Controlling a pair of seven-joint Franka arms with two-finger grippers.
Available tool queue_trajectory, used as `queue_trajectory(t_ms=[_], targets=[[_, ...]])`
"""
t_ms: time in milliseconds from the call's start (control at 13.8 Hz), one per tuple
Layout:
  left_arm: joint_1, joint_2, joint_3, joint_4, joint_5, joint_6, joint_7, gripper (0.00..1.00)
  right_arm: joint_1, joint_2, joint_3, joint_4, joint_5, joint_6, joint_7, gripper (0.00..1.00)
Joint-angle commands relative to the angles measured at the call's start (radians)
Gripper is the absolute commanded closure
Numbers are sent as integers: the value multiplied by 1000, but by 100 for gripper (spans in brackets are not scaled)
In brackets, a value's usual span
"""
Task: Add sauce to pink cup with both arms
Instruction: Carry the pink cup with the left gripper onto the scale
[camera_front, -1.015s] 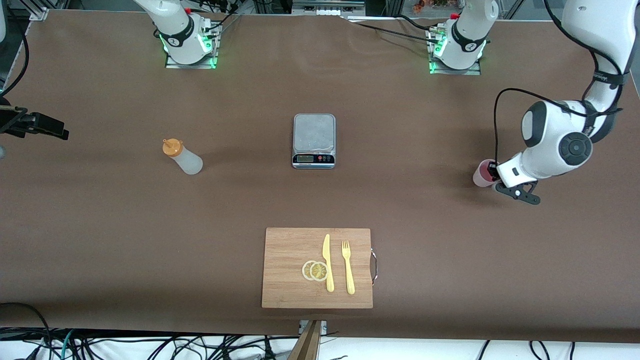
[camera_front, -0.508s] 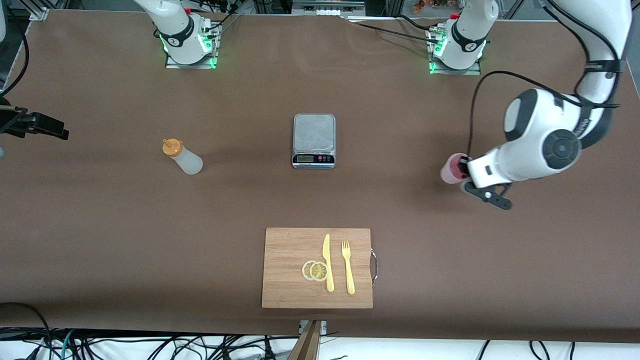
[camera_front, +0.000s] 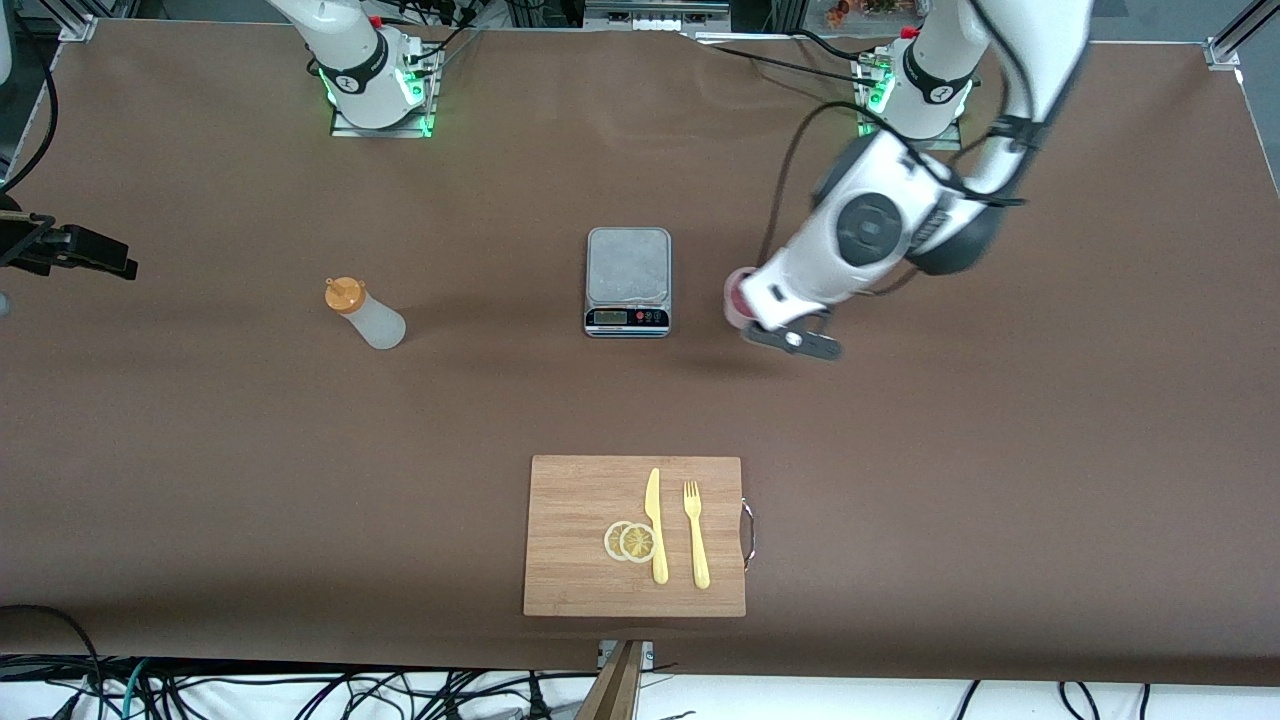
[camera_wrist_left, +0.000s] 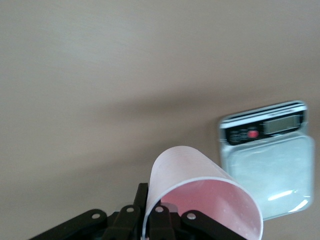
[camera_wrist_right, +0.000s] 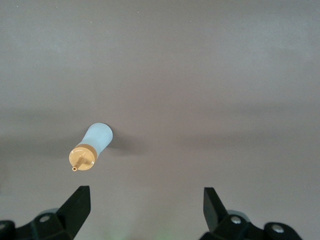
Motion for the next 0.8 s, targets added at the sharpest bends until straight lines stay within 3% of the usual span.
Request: queue_trajectory(t_ms=[0, 218, 580, 652, 725], targets=[[-103, 61, 13, 12, -25, 85, -139, 100, -7, 6, 6, 20, -4, -8, 4, 0], [-226, 86, 17, 12, -14, 134, -306, 100, -8, 6, 6, 20, -4, -8, 4, 0], [-297, 161, 19, 14, -9, 251, -414, 100, -8, 6, 6, 20, -4, -8, 4, 0], [-295, 163, 19, 14, -9, 253, -414, 96, -8, 6, 6, 20, -4, -7, 4, 0], [-292, 163, 19, 12, -9, 253, -413, 63, -8, 8, 6, 20, -5, -7, 4, 0]])
